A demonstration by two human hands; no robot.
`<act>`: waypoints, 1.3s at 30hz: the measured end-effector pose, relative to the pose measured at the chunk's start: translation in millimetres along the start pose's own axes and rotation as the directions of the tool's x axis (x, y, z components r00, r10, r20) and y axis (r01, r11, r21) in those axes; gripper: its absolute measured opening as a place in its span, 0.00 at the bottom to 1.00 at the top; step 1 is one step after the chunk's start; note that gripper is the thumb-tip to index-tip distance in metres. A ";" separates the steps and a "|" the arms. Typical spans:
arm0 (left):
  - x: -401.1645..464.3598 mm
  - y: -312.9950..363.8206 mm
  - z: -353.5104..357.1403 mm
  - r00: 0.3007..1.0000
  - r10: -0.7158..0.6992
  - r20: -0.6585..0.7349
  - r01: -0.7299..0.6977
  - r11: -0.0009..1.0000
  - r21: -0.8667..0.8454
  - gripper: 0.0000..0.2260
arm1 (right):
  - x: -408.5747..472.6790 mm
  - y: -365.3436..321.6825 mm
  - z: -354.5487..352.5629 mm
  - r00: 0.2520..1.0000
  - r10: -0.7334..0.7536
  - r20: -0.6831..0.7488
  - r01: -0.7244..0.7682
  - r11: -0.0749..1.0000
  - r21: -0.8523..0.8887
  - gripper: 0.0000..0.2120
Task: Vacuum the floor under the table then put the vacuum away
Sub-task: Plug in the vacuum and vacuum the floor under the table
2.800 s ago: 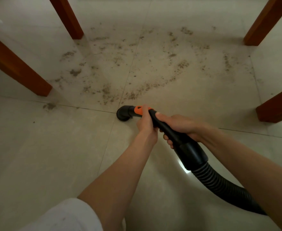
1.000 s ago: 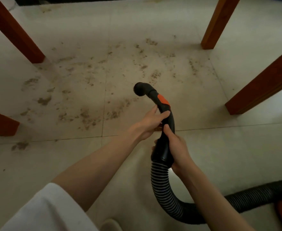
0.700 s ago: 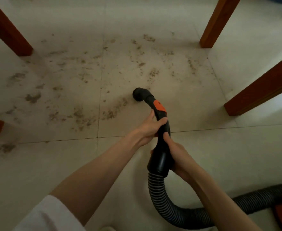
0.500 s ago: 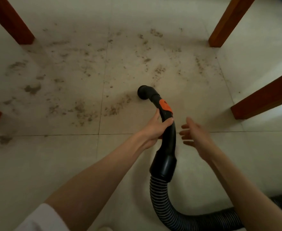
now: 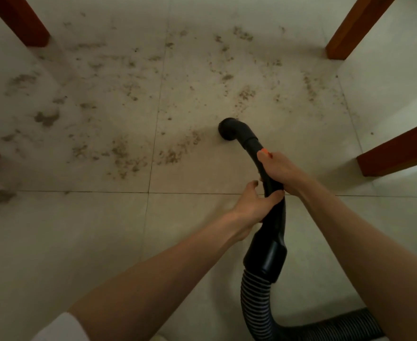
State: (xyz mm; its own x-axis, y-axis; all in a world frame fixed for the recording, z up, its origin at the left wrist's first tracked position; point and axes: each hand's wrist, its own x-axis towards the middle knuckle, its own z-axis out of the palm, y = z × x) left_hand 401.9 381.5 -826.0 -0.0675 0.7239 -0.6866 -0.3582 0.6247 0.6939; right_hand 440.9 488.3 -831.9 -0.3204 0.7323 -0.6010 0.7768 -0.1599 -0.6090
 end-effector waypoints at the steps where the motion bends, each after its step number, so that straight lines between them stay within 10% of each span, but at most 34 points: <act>1: -1.3 -1.8 0.4 0.999 -0.037 0.026 0.038 0.999 -0.024 0.25 | 2.1 -0.2 1.4 1.000 -0.006 0.007 0.006 1.000 0.012 0.15; 39: -33.9 -19.8 -15.9 0.992 -0.100 0.071 0.105 0.992 -0.073 0.23 | -16.6 -12.2 40.3 0.988 -0.090 0.127 0.074 0.990 0.120 0.13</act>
State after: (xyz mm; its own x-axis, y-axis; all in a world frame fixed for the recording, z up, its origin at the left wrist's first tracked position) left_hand 396.5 339.9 -819.9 0.0349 0.6771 -0.7351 -0.4306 0.6739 0.6003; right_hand 415.0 451.4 -835.4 -0.4553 0.6533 -0.6049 0.6799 -0.1835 -0.7100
